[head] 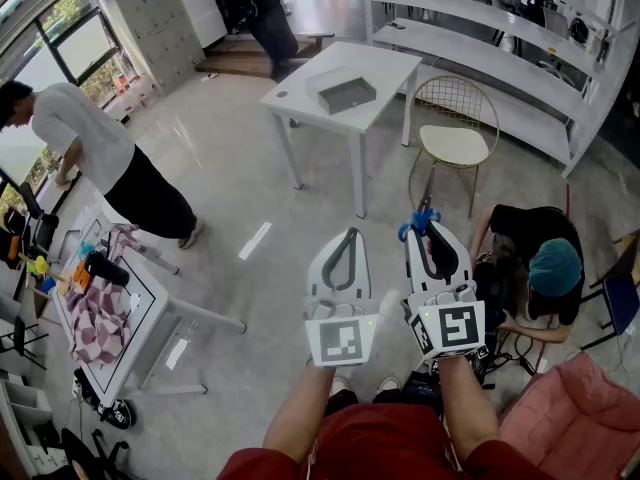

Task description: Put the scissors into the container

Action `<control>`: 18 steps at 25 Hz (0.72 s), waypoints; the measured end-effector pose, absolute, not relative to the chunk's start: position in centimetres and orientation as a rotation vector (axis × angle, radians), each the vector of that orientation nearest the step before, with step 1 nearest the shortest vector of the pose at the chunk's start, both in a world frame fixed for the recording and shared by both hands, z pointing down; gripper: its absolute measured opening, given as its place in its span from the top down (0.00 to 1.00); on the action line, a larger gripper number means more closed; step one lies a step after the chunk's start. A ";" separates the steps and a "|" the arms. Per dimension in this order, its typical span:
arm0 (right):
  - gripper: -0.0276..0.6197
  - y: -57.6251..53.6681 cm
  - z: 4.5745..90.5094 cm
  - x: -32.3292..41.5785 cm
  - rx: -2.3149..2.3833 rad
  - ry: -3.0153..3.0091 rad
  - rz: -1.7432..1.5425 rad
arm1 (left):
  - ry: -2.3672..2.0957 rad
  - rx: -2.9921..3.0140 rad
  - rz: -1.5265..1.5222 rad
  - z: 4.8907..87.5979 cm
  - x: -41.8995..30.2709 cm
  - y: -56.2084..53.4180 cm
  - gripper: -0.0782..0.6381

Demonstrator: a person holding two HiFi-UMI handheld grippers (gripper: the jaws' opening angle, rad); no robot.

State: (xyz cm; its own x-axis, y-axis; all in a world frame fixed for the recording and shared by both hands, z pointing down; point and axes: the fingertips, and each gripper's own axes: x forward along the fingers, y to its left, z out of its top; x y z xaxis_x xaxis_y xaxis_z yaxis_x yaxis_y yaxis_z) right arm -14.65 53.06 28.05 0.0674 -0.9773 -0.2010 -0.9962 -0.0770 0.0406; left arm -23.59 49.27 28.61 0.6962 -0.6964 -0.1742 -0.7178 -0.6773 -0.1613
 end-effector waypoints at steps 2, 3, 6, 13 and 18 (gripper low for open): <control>0.83 52.9 28.0 -14.3 -2.209 2.065 0.279 | 1.137 -2.690 0.150 28.5 -23.1 49.3 0.88; 0.83 52.8 28.0 -14.1 -2.208 2.067 0.282 | 1.138 -2.687 0.155 28.5 -22.9 49.2 0.88; 0.83 52.4 28.1 -13.6 -2.206 2.069 0.284 | 1.150 -2.678 0.183 28.2 -22.5 48.8 0.88; 0.82 52.5 28.2 -12.0 -2.188 2.079 0.289 | 1.157 -2.680 0.182 28.4 -20.7 48.9 0.88; 0.82 52.7 28.7 -10.3 -2.157 2.100 0.280 | 1.175 -2.672 0.170 28.8 -18.7 49.3 0.88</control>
State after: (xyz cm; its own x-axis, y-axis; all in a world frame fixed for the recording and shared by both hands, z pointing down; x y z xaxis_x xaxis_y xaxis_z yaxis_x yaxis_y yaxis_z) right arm -10.27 52.71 28.68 0.0216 -0.9767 -0.2133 -0.9985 -0.0317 0.0439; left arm -18.74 49.29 28.83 0.6741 -0.7132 -0.1923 -0.7384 -0.6571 -0.1515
